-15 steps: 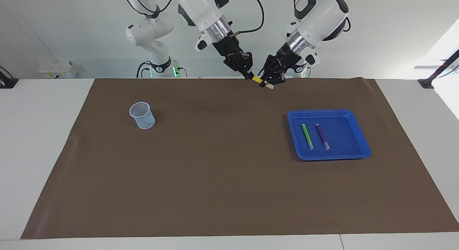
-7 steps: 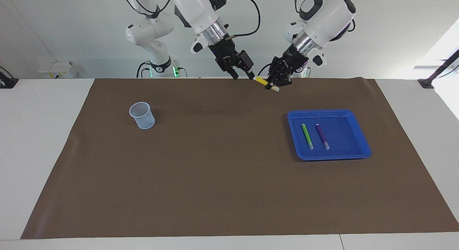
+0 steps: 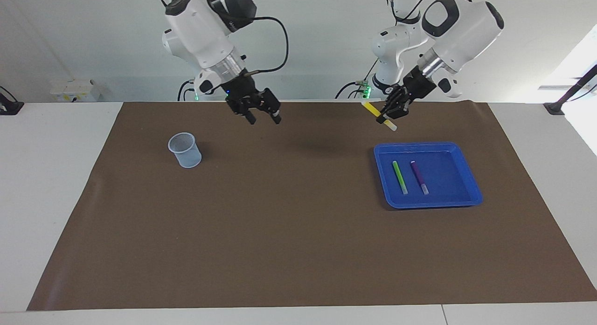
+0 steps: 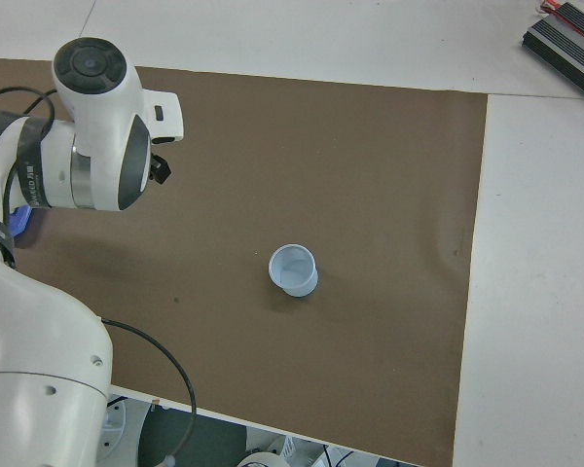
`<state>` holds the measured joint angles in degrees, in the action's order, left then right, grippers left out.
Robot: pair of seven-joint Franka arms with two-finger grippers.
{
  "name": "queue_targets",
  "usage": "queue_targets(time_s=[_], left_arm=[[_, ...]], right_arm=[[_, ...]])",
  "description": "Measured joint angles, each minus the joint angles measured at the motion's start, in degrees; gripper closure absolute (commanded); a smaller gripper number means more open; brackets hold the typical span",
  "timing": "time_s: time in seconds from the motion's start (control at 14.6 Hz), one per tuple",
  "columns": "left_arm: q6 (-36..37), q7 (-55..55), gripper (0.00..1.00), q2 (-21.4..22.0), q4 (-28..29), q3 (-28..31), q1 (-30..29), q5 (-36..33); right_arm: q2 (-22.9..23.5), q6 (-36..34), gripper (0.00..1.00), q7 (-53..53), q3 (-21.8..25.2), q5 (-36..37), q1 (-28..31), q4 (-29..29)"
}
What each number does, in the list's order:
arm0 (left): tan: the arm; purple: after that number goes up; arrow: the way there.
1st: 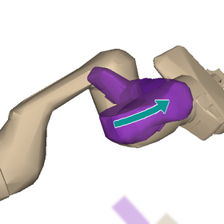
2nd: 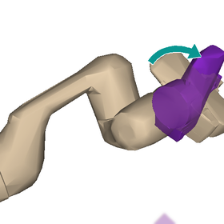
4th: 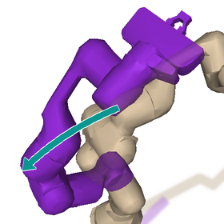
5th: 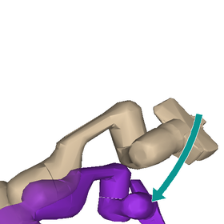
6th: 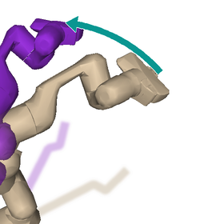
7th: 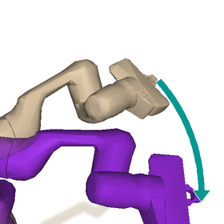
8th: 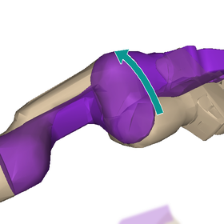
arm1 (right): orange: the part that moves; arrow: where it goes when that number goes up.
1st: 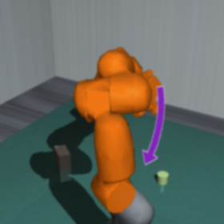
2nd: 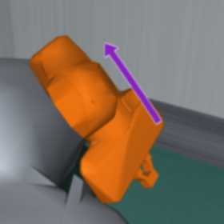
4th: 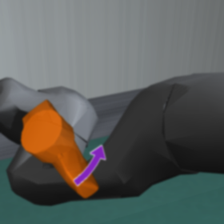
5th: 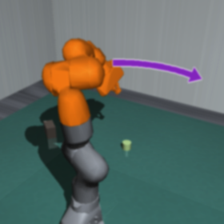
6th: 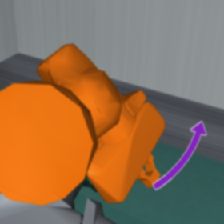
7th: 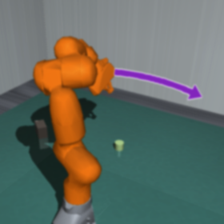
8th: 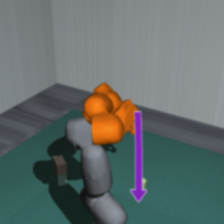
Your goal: Right arm passes pens to left for tray arrangement
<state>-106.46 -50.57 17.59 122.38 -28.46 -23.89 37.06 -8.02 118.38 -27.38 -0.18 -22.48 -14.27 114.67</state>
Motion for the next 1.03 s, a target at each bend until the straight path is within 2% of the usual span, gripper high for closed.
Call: queue_targets(time_s=[0.21, 0.34, 0.48, 0.62, 0.76, 0.89, 1.03], left_arm=[[-0.33, 20.49, 1.00, -4.84, 0.42, 0.06, -4.03, -10.13], [-3.20, 33.43, 1.00, -9.51, 0.36, 0.14, -6.61, -17.00], [-7.93, 41.85, 1.00, -15.09, -0.15, 0.20, -7.91, -25.45], [-12.44, 46.24, 1.00, -20.70, -1.21, 0.07, -7.95, -33.23], [-17.03, 48.39, 1.00, -25.64, -1.84, -0.22, -7.88, -38.95], [-19.57, 49.53, 1.00, -28.61, -2.29, -0.24, -7.90, -41.11], [-20.94, 50.18, 1.00, -29.62, -2.48, -0.24, -7.90, -41.37]], right_arm=[[-0.10, -8.88, 0.00, 8.34, 0.15, 9.86, 7.56, -1.69], [0.11, -18.21, 0.00, 12.54, 0.13, 16.03, 10.16, -5.81], [1.21, -26.02, 0.00, 16.48, 0.37, 19.96, 11.10, -11.59], [2.92, -28.90, 0.00, 17.61, 1.17, 21.36, 11.26, -14.71], [5.12, -29.95, 0.00, 17.90, 1.98, 22.75, 11.53, -15.45], [7.39, -30.82, 0.00, 17.98, 2.37, 24.01, 11.75, -16.53], [8.89, -30.93, 0.00, 17.98, 2.44, 24.08, 11.76, -18.51]])
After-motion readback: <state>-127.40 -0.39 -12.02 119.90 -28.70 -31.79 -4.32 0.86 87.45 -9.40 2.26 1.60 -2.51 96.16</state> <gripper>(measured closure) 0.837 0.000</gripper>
